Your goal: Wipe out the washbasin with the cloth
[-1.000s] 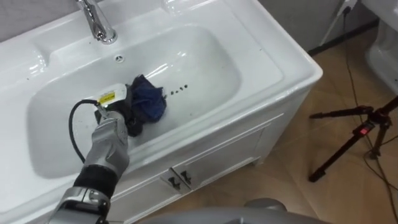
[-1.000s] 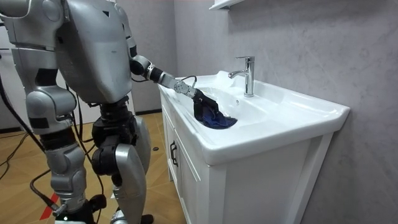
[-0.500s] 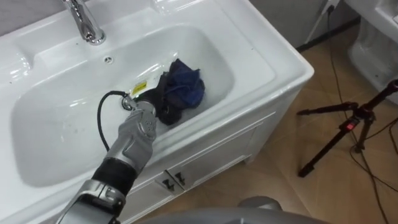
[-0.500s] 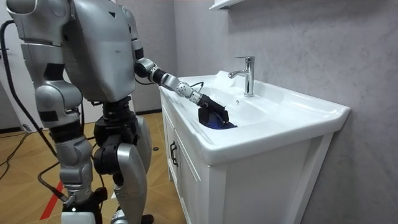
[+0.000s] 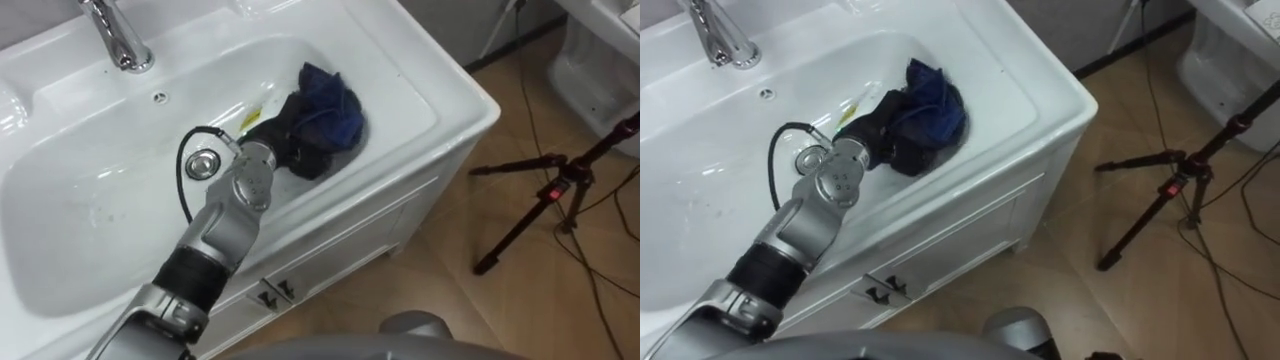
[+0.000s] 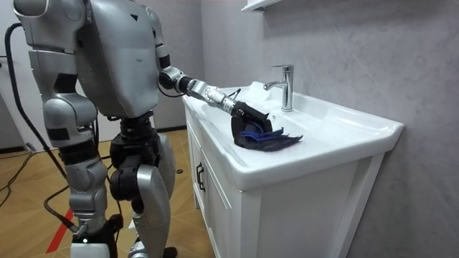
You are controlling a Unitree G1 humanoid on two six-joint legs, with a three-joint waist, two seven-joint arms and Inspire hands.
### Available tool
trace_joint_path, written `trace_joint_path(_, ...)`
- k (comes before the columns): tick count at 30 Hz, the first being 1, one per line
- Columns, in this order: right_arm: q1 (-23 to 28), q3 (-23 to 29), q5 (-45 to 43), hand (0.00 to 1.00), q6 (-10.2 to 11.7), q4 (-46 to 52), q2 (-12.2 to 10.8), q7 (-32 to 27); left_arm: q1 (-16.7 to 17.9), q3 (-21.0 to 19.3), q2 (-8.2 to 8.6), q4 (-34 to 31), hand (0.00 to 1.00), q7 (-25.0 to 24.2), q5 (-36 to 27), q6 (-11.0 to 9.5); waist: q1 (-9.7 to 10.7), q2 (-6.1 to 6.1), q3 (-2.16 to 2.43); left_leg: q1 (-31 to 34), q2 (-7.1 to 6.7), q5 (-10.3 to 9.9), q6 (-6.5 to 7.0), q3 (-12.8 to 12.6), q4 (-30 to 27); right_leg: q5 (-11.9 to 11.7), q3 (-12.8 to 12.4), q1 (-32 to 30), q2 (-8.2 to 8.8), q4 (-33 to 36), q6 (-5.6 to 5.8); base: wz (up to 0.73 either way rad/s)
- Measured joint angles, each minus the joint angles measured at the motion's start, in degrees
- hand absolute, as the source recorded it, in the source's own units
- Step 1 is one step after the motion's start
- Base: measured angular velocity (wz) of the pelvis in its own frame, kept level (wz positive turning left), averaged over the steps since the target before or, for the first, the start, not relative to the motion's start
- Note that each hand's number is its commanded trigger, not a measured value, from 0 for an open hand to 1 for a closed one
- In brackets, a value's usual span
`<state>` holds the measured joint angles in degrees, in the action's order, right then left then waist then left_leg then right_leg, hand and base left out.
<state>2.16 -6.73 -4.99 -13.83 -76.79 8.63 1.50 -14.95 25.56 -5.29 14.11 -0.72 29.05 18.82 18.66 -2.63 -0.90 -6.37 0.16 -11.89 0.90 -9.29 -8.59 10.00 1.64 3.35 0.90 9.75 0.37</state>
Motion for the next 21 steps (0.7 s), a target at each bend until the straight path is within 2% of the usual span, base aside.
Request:
trace_joint_path(4,0.4,0.1,-1.5,0.00,0.0,-0.1,-0.2,0.1,-1.2,0.0,0.05,0.1,1.00,-0.9,3.2,0.0,0.2,-0.67,-0.57,0.1,0.00,0.0,0.00,0.0,0.0,-0.2,0.1,-0.1,-0.09,0.1,-0.06,0.00)
trace_joint_path(8,1.1,0.9,-2.7,0.00,-0.1,0.1,-0.3,0.6,-1.2,-0.3,0.26,1.8,1.00,-1.2,7.5,-0.1,0.0,-0.49,-0.70,-0.2,0.21,0.0,0.00,-0.2,0.0,-0.3,-0.7,0.0,-0.48,0.1,-0.24,-0.06)
trace_joint_path(11,0.9,1.2,-3.1,0.00,-1.2,0.5,-0.3,0.7,-1.0,-0.1,0.11,4.5,1.00,-1.3,12.7,0.0,-0.1,-0.30,-0.79,-0.4,0.24,0.0,0.00,-0.3,0.0,-0.3,-1.5,-0.1,-0.66,0.1,-0.25,-0.08)
trace_joint_path(14,1.5,1.6,-4.6,0.00,-1.3,0.8,-0.3,1.6,1.2,-0.7,0.08,7.9,1.00,-1.5,18.9,0.0,-0.3,0.22,-0.96,-1.4,0.27,0.0,0.00,-0.3,0.2,-0.3,-1.9,0.5,-0.79,0.0,-0.28,-0.08)
trace_joint_path(16,2.3,1.9,-4.5,0.00,-1.5,0.7,-0.3,2.0,3.6,-3.0,0.08,12.1,1.00,0.0,24.2,-0.2,-1.4,1.07,-0.68,-2.4,0.33,0.0,-0.01,-0.2,0.4,0.0,-2.7,1.7,-1.01,0.0,-0.47,-0.14)
trace_joint_path(20,3.0,3.3,-4.2,0.00,-2.6,1.3,-0.2,2.0,5.2,-7.4,-0.50,18.5,1.00,4.1,26.1,-1.6,-3.7,2.04,-0.03,-3.2,0.37,0.0,-0.01,-0.1,0.6,0.1,-2.7,1.8,-1.13,0.0,-0.50,-0.04)
trace_joint_path(21,3.3,4.1,-4.3,0.00,-2.5,1.5,-0.1,1.7,6.6,-8.6,-0.98,19.4,1.00,5.7,27.2,-1.8,-3.9,2.23,0.41,-3.4,0.36,0.0,-0.01,0.0,0.9,0.1,-2.5,2.3,-1.14,-0.1,-0.54,0.00)
